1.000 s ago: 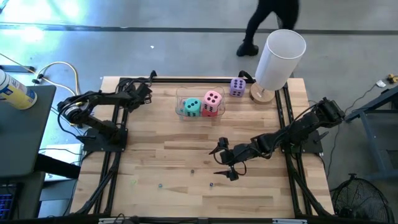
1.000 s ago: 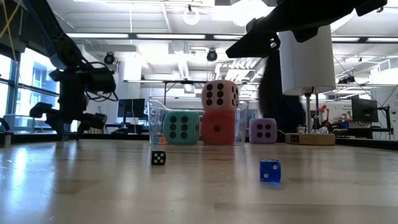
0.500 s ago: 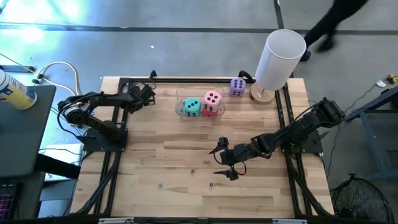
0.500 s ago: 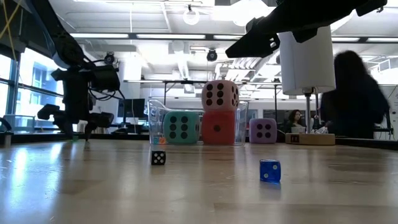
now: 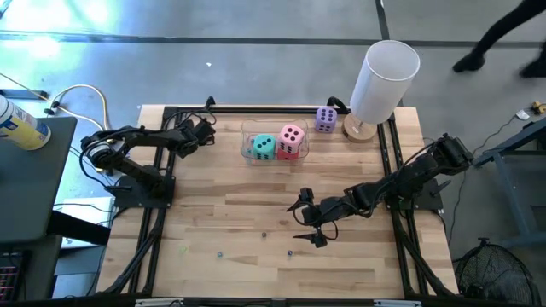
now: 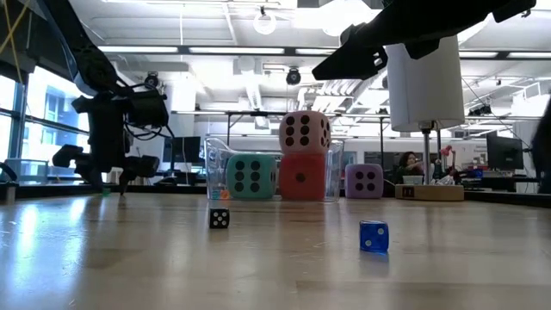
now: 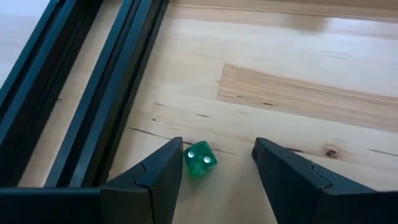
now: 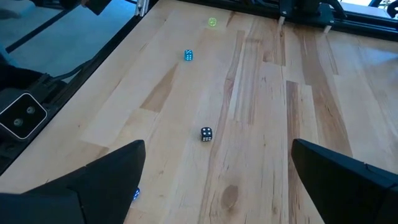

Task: Pick & Place Dice
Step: Put the small green dice into the transparent bin

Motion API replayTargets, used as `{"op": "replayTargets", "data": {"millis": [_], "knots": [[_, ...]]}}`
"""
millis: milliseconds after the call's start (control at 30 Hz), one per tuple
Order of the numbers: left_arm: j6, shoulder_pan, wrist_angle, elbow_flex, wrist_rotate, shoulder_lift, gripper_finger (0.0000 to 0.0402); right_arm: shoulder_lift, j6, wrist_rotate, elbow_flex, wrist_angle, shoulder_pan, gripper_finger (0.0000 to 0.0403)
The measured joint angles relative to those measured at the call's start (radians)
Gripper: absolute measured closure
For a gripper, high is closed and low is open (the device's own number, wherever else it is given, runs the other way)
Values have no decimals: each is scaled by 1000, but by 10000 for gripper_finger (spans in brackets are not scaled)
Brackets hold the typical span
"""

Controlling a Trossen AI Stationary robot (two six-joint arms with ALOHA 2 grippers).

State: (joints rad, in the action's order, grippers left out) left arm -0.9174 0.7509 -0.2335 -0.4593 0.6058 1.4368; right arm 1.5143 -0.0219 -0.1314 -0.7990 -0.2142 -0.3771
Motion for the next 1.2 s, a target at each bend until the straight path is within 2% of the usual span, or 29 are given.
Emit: {"op": "replayTargets", "data": {"millis": [300,633,1200], "knots": [[-24,0,2,0,-5,0,210,0,0,0,0,0,0,7],[-26,1,9,-1,-14,0,275,0,1,0,0,0,0,7],[34,1,7,-1,-23,-1,357,0,19,0,0,0,0,7]]}}
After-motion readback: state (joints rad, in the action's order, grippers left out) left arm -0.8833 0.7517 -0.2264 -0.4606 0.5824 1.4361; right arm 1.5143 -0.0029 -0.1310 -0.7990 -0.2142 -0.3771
